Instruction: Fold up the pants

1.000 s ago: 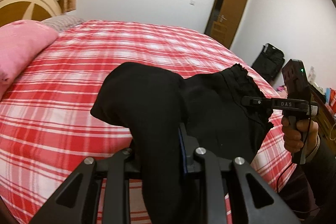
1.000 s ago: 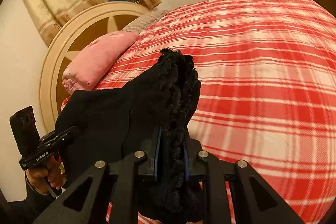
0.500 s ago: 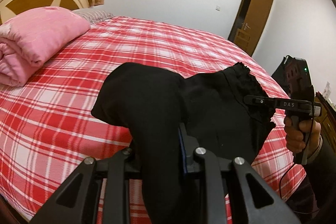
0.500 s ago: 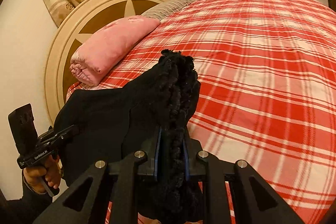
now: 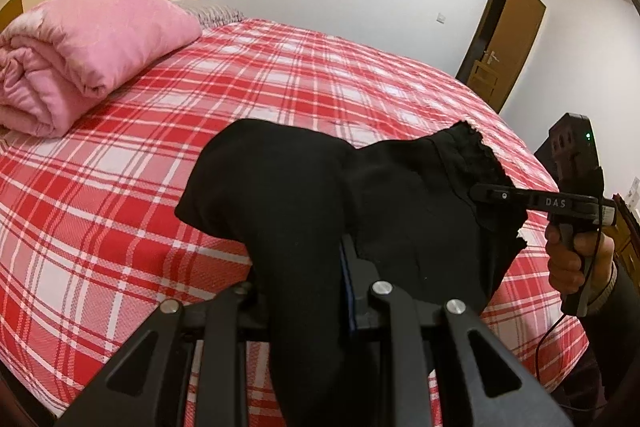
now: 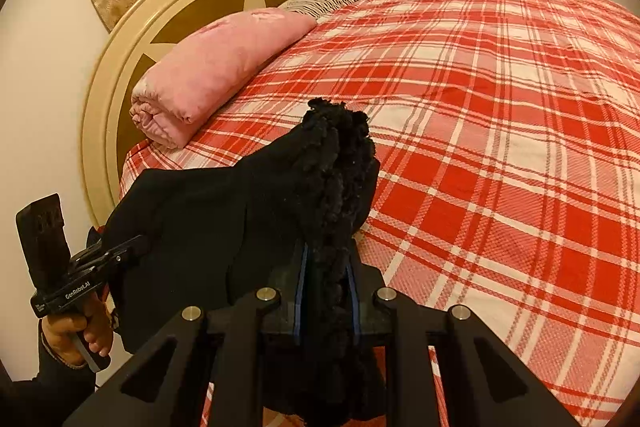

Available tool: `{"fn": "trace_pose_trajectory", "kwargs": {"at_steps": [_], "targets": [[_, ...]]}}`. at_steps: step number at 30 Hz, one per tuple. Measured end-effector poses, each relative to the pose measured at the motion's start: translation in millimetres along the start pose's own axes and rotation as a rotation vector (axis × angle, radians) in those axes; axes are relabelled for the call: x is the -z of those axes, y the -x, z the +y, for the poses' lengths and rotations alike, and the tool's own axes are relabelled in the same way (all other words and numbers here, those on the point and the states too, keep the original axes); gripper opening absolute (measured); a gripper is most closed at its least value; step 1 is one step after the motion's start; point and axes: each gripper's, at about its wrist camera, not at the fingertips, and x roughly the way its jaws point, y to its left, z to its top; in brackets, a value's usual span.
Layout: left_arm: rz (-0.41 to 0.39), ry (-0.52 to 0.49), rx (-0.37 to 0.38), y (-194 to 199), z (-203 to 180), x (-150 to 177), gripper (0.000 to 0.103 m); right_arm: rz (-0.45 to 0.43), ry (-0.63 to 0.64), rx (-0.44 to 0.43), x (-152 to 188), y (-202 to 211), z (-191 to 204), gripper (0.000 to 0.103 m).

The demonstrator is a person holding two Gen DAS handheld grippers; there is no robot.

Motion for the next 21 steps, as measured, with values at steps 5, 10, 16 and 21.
{"fn": "trace_pose_trajectory", "kwargs": {"at_steps": [5,10,16,21], "targets": [[0.023,0.015,0.005,-12.5,8.9,4.1,0.025,0.015,-0.013,0.001,1.6,-11.5,-7.2,0.017],[0.049,0.001,-0.027,-27.9,12.3,10.3,0.032,0.042,-0.016,0.013,3.0,-24.3,-15.0,0.017],[0.060,-0.003,-0.076,-38.9,22.4,20.9,0.049,0.066,-0.069,0.026,7.6,-37.9,-32.6,0.025],[0.052,-0.003,-0.100,-43.8,28.4,27.4,0.068,0.072,-0.097,0.048,12.6,-47.8,-43.7,0.039]]}}
